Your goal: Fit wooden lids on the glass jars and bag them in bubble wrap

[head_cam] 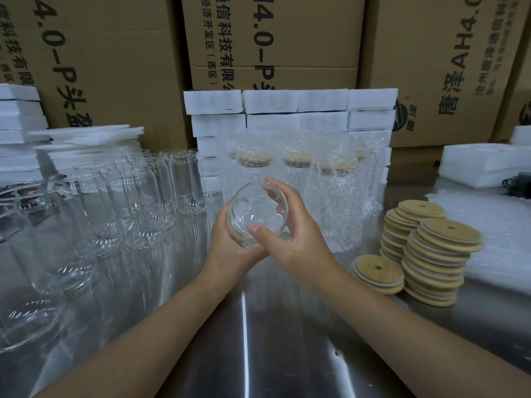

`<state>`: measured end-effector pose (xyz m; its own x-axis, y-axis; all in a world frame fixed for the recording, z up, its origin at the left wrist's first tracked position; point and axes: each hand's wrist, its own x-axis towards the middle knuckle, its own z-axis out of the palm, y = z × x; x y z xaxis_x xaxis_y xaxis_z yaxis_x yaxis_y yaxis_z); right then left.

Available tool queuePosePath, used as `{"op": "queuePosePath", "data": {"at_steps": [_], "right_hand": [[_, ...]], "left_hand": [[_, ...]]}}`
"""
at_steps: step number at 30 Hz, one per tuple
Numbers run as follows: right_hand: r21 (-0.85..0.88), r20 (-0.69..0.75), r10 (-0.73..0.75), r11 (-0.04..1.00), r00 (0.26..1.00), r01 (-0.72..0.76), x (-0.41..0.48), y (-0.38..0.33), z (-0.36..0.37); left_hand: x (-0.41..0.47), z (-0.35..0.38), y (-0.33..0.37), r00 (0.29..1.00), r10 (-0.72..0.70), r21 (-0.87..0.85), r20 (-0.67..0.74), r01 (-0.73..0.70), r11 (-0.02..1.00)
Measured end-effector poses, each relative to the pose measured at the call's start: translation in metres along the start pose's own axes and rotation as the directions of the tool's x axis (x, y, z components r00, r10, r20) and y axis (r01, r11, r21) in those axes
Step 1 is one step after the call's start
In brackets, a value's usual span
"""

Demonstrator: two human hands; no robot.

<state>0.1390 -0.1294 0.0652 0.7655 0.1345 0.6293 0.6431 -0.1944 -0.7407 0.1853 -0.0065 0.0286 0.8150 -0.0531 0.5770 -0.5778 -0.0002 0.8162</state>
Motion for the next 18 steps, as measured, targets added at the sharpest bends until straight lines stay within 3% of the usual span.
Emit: {"op": "queuePosePath", "data": {"at_steps": [4, 11, 18], "right_hand": [[-0.024, -0.012, 0.000, 1.000, 1.000, 0.000, 0.000, 0.002, 0.000], [-0.137, -0.006, 0.005, 0.990, 1.000, -0.006, -0.004, 0.011, 0.002], [-0.202, 0.067, -0.027, 0.979, 0.997, 0.040, -0.005, 0.013, 0.001]], "left_hand": [[-0.001, 0.000, -0.003, 1.000, -0.017, 0.044, -0.006, 0.017, 0.999], [0.001, -0.005, 0.006, 0.966, -0.236, -0.136, -0.108, 0.221, 0.966], [0.003, -0.005, 0.011, 0.871, -0.491, -0.364, 0.004, 0.459, 0.811]]}}
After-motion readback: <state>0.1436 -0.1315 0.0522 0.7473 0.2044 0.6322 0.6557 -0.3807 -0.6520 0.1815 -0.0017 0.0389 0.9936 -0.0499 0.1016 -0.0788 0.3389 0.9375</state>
